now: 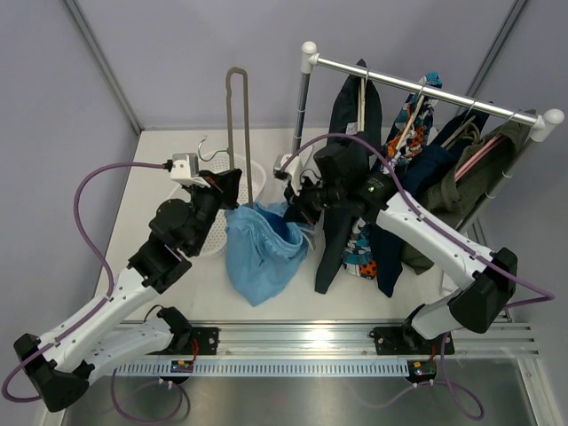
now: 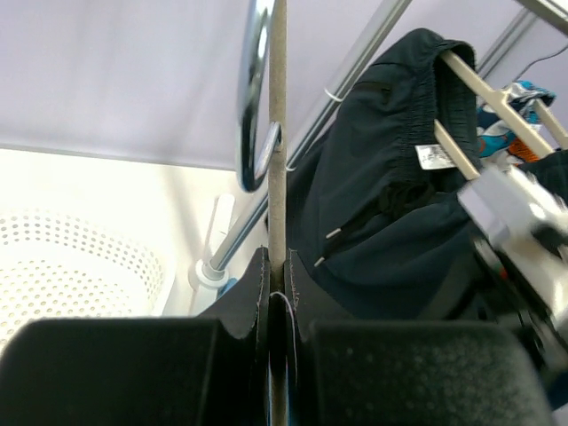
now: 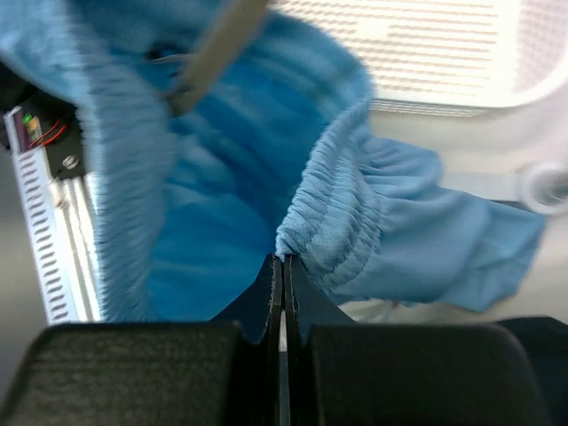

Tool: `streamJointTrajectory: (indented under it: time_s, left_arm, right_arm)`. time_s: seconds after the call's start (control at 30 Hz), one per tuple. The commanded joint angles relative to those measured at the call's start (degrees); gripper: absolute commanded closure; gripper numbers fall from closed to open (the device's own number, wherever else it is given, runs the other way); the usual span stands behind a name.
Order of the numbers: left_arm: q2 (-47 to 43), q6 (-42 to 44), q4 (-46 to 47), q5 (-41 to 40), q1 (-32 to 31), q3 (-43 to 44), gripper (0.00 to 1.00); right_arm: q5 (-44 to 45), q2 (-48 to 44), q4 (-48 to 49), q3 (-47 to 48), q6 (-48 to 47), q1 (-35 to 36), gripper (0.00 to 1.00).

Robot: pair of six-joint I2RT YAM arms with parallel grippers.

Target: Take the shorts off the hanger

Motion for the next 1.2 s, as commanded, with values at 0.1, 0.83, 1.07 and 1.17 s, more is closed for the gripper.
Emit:
streamJointTrajectory:
  time_s: [0.1, 0.83, 1.07, 1.17]
  left_arm:
    - [4.2, 0.5, 9.1, -5.4, -0.1, 0.2, 1.0]
    - [15.7, 4.1, 14.3, 1.5, 1.7, 5.1, 1.0]
    - [14.3, 3.6, 11.5, 5.6, 3.2, 7.1, 1.0]
    - [11.0, 4.3, 6.6, 5.9, 3.5, 7.1, 1.0]
  right_arm:
    - [0.0, 0.5, -0.6, -1.5, -0.4, 7.0, 1.0]
    - [0.9, 4.8, -3.4, 5.2, -3.8, 15.1, 1.0]
    - [3.8, 5.1, -2.1, 4.5, -1.1, 13.8, 1.0]
    - [4.2, 2.4, -0.1, 1.0, 0.5, 11.0, 1.0]
